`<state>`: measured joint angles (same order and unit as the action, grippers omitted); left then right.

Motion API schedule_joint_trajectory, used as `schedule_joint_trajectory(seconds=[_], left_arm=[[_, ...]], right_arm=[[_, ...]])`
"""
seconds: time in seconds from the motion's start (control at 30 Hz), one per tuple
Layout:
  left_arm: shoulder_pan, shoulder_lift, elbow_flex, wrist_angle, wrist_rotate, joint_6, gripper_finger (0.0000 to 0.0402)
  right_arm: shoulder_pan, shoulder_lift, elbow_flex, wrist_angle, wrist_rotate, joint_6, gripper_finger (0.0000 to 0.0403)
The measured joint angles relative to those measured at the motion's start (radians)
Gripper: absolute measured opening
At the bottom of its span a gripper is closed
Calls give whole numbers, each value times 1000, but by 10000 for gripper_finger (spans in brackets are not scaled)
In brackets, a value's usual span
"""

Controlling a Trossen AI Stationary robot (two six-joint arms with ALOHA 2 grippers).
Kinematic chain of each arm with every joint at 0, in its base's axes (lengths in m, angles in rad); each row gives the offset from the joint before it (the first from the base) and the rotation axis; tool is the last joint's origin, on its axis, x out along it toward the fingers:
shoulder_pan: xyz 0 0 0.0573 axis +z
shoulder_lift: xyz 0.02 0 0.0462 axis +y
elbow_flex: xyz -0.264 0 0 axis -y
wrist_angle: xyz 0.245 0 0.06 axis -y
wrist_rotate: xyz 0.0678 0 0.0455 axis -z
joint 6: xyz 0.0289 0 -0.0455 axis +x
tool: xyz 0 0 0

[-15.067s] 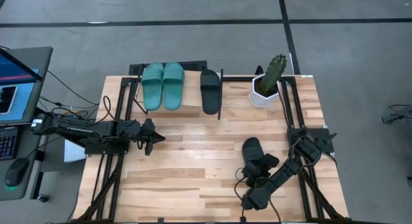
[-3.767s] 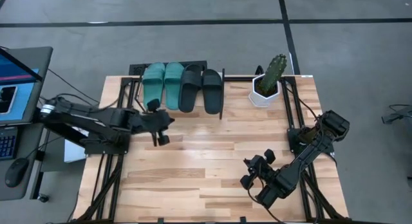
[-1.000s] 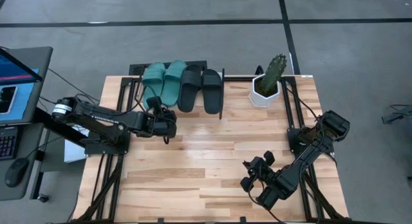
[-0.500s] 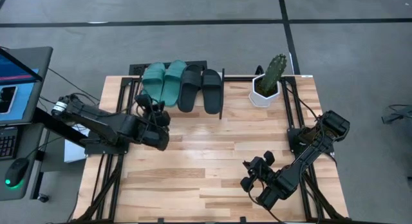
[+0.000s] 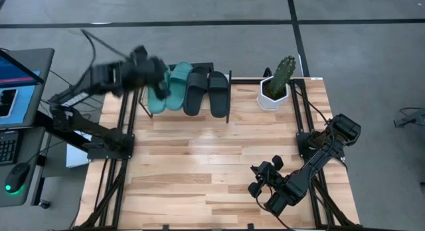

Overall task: Pick and place slides into the shelf
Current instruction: Adjust the slides on the shelf

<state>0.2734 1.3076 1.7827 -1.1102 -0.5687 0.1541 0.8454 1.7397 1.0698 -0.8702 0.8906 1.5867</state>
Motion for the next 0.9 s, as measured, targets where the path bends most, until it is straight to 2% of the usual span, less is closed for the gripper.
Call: schedule_joint_trajectory(seconds=[0.17, 0.27, 0.33, 0.53, 0.63, 0.73, 0.9], left_arm=[[253, 98, 108, 12, 309, 61, 0], [351, 207, 202, -53, 410, 112, 0], [402, 299, 288, -117, 440, 152, 0], [517, 577, 577, -293, 446, 231, 0], [558, 605, 524, -215, 463, 318, 0], [581, 645, 533, -218, 472, 392, 0], [620, 697, 533, -289, 553, 438, 0]], right_arm=[[-23, 0, 0, 1, -1, -23, 0], [-47, 0, 0, 1, -3, -47, 0], [-65, 0, 0, -1, -16, -51, 0], [-125, 0, 0, -15, -126, -60, 0], [-144, 0, 0, -10, -153, -77, 0], [-157, 0, 0, -17, -165, -78, 0], [-161, 0, 0, -23, -185, -78, 0]])
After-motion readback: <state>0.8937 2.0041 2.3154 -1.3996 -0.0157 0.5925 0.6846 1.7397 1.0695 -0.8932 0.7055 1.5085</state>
